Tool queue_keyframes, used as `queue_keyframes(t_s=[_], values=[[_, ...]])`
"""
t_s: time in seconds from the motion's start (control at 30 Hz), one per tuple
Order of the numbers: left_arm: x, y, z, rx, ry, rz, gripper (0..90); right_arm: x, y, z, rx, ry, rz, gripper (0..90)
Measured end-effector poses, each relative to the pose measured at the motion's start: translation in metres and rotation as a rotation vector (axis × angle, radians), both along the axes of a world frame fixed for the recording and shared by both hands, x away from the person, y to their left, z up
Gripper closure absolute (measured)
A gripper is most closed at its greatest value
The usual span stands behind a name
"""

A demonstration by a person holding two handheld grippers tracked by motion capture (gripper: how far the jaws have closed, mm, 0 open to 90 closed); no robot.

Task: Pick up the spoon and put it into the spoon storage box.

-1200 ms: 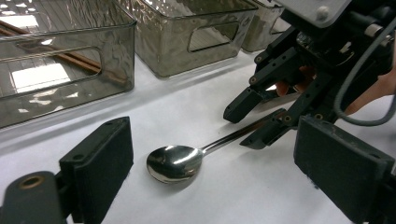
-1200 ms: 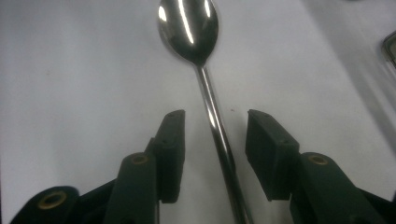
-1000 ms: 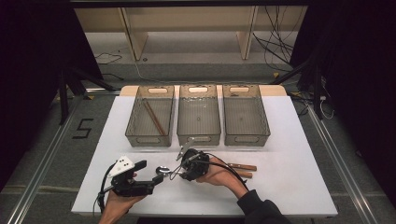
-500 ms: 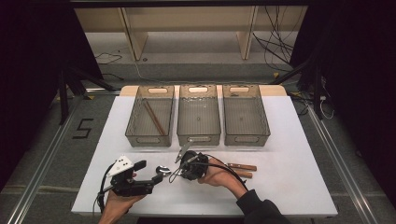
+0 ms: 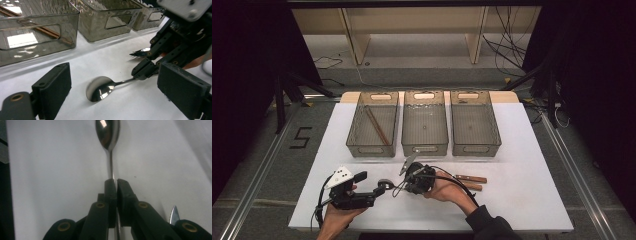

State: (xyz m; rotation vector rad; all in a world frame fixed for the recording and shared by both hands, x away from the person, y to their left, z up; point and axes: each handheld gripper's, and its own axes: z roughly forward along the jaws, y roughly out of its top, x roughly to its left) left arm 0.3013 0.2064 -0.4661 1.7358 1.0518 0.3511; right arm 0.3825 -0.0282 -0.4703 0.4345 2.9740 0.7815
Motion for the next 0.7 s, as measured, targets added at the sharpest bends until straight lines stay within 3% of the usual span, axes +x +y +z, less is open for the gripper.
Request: queue_keyframes(t_s=[0.43, 0.53, 0.7], values=[[0.000, 0.001, 0.000, -0.010, -0.002, 0.003, 11.6, -0.009, 0.003, 0.004, -0.022, -0.004, 0.019, 88.3], [0.000, 0.000, 0.001, -0.010, -0.003, 0.003, 11.6, -0.012, 0.005, 0.003, -0.042, -0.031, 0.026, 87.5], [0.000, 0.001, 0.001, -0.011, -0.001, 0.003, 11.6, -0.013, 0.007, 0.000, -0.055, -0.036, 0.036, 86.9]])
